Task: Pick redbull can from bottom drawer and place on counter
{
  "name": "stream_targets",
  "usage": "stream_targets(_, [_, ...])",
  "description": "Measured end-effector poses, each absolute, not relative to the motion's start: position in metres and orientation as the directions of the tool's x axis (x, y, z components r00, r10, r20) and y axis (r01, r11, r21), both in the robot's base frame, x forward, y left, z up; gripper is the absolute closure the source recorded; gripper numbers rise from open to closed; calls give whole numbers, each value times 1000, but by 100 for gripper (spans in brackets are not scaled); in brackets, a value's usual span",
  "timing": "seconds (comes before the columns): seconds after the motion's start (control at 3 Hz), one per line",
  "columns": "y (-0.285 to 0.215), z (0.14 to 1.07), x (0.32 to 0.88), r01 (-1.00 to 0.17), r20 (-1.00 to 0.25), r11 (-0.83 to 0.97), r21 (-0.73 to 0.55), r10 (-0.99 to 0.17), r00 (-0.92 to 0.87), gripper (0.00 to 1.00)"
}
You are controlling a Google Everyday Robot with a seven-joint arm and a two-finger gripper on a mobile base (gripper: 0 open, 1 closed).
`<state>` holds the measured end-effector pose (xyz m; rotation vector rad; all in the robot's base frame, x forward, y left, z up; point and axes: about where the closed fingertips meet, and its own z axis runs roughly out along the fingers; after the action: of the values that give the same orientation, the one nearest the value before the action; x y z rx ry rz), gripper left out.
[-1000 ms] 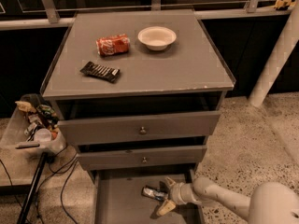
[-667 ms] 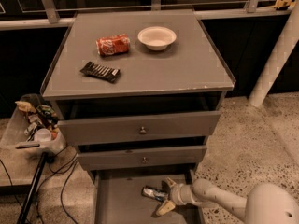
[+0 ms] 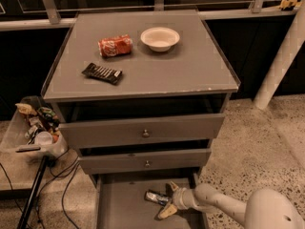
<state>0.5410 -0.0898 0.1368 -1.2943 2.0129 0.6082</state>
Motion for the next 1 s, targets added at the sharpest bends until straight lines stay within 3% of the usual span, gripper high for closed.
stream_targets(0.33, [-90, 137, 541, -915, -738, 402, 31, -608, -293, 19])
stream_targets(1.0, [-90, 137, 541, -915, -738, 402, 32, -608, -293, 65])
